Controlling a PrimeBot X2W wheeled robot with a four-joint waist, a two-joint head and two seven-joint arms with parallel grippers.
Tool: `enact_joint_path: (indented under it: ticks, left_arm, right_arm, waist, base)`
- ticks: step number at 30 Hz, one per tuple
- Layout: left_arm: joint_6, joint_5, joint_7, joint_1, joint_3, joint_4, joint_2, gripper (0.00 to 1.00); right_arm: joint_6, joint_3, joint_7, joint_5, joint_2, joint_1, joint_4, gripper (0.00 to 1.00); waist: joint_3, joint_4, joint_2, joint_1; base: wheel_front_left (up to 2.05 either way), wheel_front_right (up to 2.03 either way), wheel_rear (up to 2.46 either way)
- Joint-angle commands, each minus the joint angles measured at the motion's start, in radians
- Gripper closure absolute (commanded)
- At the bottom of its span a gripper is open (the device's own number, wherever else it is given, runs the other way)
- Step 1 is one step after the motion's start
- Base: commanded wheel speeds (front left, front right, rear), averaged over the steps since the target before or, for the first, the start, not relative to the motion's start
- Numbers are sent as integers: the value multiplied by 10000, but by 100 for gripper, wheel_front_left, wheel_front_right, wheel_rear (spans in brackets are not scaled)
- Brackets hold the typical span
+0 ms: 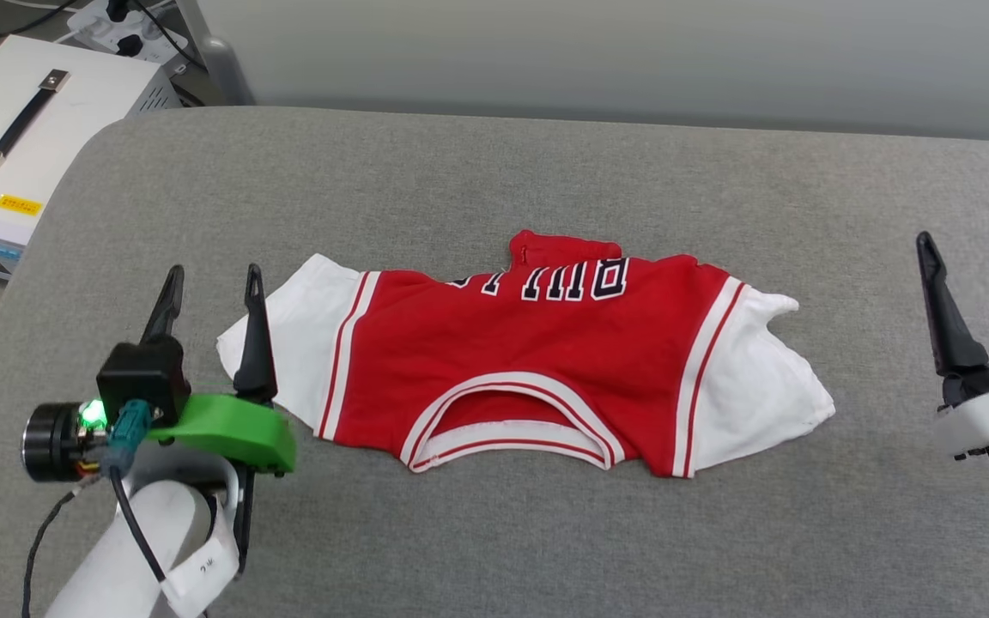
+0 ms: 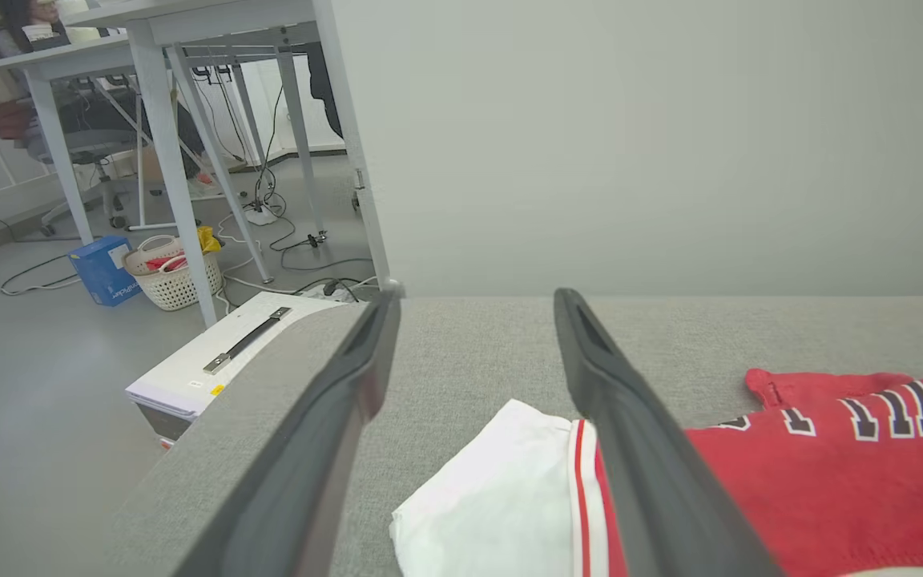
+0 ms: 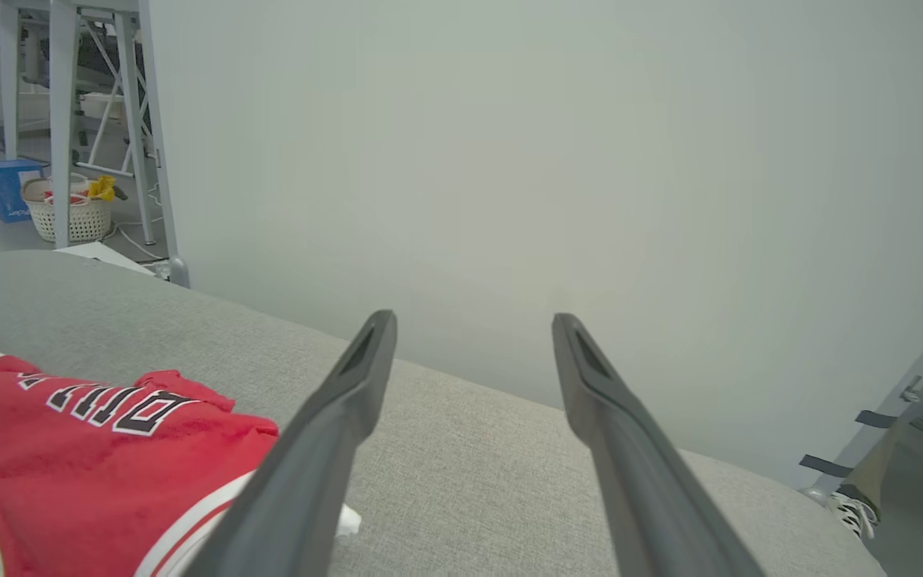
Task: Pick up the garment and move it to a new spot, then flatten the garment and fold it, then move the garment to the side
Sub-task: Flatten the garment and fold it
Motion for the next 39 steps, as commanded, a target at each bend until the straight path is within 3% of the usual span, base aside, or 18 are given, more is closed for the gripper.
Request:
enact_joint_path:
  ticks: [1, 9, 14, 18, 25, 35, 36, 38, 39]
  left_arm:
    - [51, 348, -57, 432, 304, -120, -206, 0]
    - [-375, 1748, -58, 1906, 1596, -674, -1217, 0]
    - [-738, 2405, -58, 2151, 2081, -859, -1769, 0]
    - [-1031, 2796, -58, 2127, 2403, -930, -2186, 0]
    - [-1536, 3298, -58, 1949, 2835, -857, -2830, 0]
    - [-2059, 3859, -58, 1863, 3350, -639, -3463, 0]
    - [-2100, 3897, -58, 1875, 3414, -606, -3506, 0]
    - [-2169, 3960, -58, 1914, 3534, -545, -3566, 0]
    - [-2210, 3984, -58, 1930, 3579, -513, -3587, 0]
  right_arm:
    - [-7, 378, 392, 366, -277, -387, 52, 0]
    - [-7, 3062, 4240, 2906, -2379, -1501, 88, 0]
    - [-7, 4380, 7156, 4404, -3148, -1952, 99, 0]
    - [-7, 5140, 8542, 4893, -3466, -2416, 188, 0]
    - [-7, 6130, 8863, 4939, -3264, -3429, 1225, 0]
    - [-7, 8018, 8246, 5429, -2594, -3758, 3288, 0]
    - [-7, 8205, 8074, 5546, -2579, -3757, 3361, 60]
    - [-7, 8436, 7641, 5728, -2604, -3826, 3417, 100]
    - [-7, 8498, 7440, 5793, -2641, -3880, 3420, 100]
  waist:
    - [24, 8, -1, 0]
    - [238, 85, -1, 0]
    - [524, 187, -1, 0]
    - [830, 277, -1, 0]
    - [1391, 466, -1, 0]
    - [1671, 498, -1, 0]
    - [1627, 459, -1, 0]
    - [1517, 363, -1, 0]
    - [1449, 316, -1, 0]
  base:
    - [0, 0, 0]
    - [0, 0, 0]
    - [0, 0, 0]
    - [0, 0, 0]
    - [0, 0, 0]
    - [0, 0, 0]
    - [0, 0, 0]
    - [0, 0, 0]
    - [0, 0, 0]
